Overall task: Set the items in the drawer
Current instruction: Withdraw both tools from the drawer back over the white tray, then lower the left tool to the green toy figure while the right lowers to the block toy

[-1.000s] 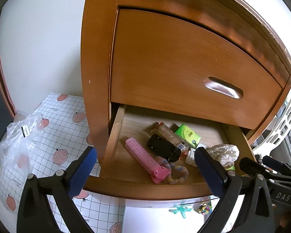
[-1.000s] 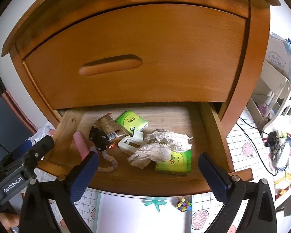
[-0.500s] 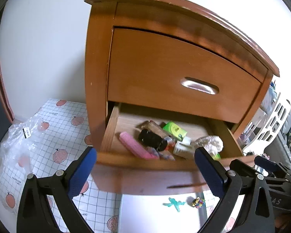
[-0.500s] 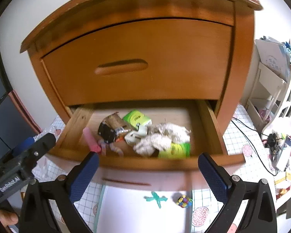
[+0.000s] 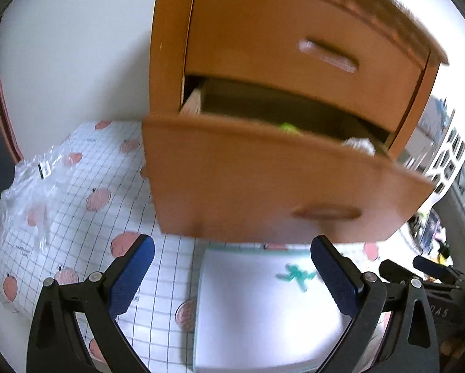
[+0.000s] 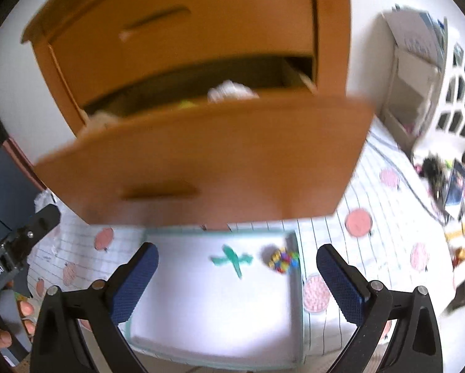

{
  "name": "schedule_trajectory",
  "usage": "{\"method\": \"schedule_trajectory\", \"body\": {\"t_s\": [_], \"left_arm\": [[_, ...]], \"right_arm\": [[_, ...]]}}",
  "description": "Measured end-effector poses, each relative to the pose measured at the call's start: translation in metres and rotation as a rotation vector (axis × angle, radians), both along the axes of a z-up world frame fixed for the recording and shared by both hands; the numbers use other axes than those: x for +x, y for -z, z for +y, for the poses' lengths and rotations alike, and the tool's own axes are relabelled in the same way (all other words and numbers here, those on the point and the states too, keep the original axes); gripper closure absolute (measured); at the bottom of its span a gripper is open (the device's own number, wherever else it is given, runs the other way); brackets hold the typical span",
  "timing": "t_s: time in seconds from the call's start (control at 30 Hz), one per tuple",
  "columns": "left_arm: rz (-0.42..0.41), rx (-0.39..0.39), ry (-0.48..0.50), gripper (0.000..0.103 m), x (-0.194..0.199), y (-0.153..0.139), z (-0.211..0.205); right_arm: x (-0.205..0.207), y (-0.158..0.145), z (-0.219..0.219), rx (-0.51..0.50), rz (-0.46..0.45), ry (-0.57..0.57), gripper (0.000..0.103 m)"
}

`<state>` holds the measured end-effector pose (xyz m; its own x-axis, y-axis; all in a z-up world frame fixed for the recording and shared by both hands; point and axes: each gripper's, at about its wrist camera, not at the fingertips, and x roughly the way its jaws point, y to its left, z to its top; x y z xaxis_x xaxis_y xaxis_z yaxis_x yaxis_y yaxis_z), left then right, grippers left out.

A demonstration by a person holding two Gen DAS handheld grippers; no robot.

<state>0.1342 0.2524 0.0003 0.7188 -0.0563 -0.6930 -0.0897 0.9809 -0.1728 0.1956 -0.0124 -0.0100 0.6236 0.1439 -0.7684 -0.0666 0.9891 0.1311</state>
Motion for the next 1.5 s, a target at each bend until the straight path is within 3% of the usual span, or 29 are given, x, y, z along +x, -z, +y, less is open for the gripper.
{"method": "schedule_trajectory", "body": {"t_s": [0.33,0.67,0.97,1.13,1.5], "left_arm": [[0.117,-0.021,0.026,0.002,0.004,0.061,-0.007],[0.183,-0.004,0.055,0.002,0.006,0.108,-0.020],[0.232,-0.055,0.137,0.002,0.023,0.128,-0.050],[0.247,-0.022,0.185,0.002,0.037,0.141,-0.076],[0.271,-0.071,0.209,0.003,0.062,0.172,-0.100]], "right_arm": [[0.002,0.056,-0.008,-0.004,0.123,0.019,0.000],[0.010,0.097,-0.020,0.001,0.213,0.069,0.000],[0.022,0.115,-0.028,0.068,0.261,0.092,0.000],[0.028,0.124,-0.038,0.101,0.290,0.125,0.000],[0.039,0.136,-0.062,0.170,0.309,0.185,0.001]]}}
